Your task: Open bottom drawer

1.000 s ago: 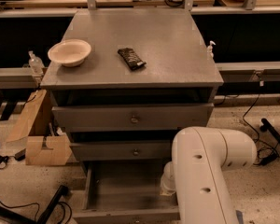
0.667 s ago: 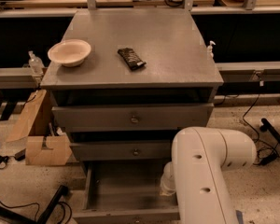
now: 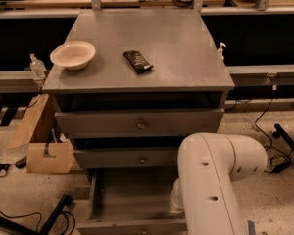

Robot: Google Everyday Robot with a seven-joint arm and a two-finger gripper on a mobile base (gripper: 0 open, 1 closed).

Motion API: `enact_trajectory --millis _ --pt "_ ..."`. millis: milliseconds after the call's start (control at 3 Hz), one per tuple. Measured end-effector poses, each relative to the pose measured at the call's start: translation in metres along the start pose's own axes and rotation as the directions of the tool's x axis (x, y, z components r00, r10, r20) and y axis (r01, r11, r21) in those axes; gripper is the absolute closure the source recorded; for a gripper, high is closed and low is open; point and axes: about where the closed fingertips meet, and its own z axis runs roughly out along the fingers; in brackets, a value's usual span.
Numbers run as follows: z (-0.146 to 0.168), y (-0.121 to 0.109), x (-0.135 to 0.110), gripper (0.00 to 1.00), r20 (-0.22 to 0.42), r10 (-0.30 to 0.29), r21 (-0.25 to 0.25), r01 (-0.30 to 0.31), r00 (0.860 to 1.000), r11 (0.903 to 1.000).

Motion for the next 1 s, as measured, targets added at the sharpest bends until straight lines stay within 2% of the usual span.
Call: enact_trajectory --millis 333,1000 --pt "0.012 0.06 0.009 1.0 -0.002 0.075 -0.058 -0.075 0.997 0.9955" --pt "0.012 0.048 0.005 1.0 -0.002 0.076 -0.058 -0.076 0.997 0.9954"
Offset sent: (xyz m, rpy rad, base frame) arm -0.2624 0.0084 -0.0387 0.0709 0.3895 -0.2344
